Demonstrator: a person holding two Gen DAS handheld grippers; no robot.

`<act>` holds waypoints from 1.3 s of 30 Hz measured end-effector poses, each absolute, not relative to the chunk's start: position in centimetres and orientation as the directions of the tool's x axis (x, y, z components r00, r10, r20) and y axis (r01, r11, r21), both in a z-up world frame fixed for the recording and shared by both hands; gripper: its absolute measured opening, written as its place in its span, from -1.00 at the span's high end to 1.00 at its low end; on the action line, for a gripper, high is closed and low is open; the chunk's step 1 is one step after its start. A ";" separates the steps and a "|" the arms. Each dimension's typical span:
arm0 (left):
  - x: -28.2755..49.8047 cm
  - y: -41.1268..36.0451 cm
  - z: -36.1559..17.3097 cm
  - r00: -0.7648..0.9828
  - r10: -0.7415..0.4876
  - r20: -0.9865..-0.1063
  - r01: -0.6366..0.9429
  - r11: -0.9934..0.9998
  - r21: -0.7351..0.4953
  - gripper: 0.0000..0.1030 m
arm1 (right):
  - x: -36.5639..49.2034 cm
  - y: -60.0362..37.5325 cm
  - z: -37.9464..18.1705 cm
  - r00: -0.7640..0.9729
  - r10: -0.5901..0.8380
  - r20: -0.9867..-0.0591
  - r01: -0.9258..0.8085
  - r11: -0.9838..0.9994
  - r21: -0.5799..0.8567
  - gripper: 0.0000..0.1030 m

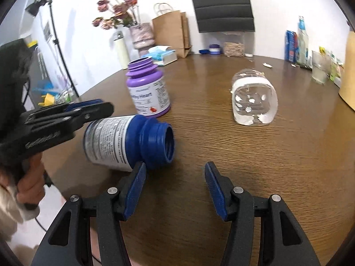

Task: Flip cup upright
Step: 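Open the right gripper off the bottle while the left gripper grasps and lifts it, then grasp the bottle cap-up with the right gripper while the left gripper holds it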

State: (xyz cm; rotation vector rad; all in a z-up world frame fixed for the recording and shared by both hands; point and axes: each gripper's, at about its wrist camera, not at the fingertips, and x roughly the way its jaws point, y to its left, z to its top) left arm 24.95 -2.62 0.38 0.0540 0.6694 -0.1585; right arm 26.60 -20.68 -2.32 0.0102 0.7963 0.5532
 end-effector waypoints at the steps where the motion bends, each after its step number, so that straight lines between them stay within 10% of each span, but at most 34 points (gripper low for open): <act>1: 24.9 -2.6 0.6 0.768 -0.140 -0.625 0.174 0.985 -0.006 0.35 | 26.8 -20.7 -2.4 0.565 0.474 -0.675 -0.457 0.861 0.223 -0.18; 6: 25.5 -4.7 1.5 0.605 -0.352 -0.714 0.433 0.898 -0.076 -0.73 | 27.0 -22.0 -1.7 0.602 0.468 -0.647 -0.416 0.876 0.246 -0.17; 13: 29.1 -8.1 -0.7 0.466 -0.227 -0.855 0.547 0.833 0.076 -0.17 | 25.6 -24.7 -1.6 0.628 0.452 -0.633 -0.371 0.889 0.266 -0.17; 21: 29.7 -7.8 -2.3 0.439 -0.217 -0.872 0.519 0.853 0.050 -0.16 | 25.4 -25.4 -1.8 0.627 0.450 -0.636 -0.358 0.892 0.277 -0.17; 31: 26.9 -6.8 1.1 0.636 -0.224 -0.738 0.419 0.904 0.086 -0.16 | 26.2 -25.6 1.4 0.627 0.547 -0.554 -0.416 0.837 0.355 -0.32; 39: 23.9 -3.0 6.4 0.851 -0.303 -0.429 0.369 0.926 0.077 -0.16 | 30.5 -21.8 8.1 0.497 0.782 -0.377 -0.590 0.623 0.513 -0.55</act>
